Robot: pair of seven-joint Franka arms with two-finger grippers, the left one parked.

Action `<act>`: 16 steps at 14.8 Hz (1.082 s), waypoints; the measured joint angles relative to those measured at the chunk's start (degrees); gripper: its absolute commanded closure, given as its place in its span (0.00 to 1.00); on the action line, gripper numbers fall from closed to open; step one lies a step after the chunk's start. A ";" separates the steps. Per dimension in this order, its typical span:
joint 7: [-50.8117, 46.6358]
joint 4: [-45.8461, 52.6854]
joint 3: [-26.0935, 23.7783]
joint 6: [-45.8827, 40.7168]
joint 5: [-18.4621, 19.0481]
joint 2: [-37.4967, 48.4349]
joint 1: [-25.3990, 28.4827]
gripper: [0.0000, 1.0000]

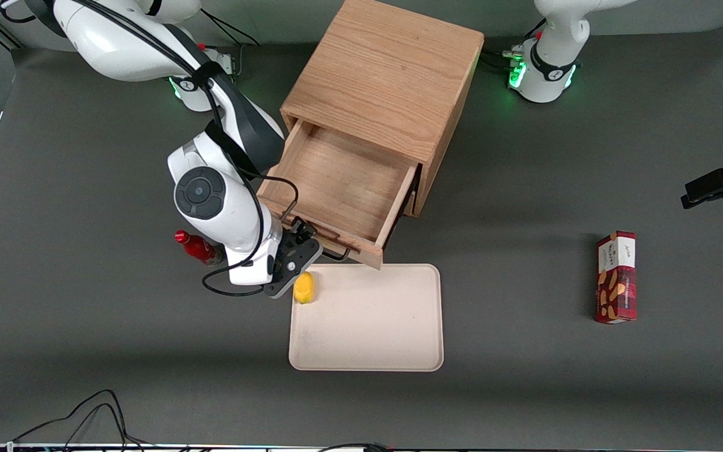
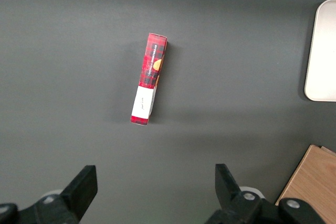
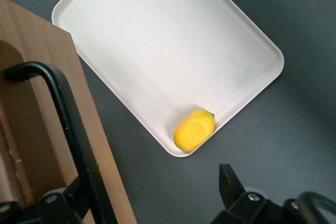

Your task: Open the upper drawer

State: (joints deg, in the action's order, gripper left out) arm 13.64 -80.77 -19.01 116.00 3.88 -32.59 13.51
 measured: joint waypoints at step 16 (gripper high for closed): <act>0.25 2.91 1.31 -0.05 0.00 -1.55 -0.96 0.00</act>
State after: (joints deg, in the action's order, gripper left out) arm 13.89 -77.86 -17.70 115.95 3.88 -34.14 12.54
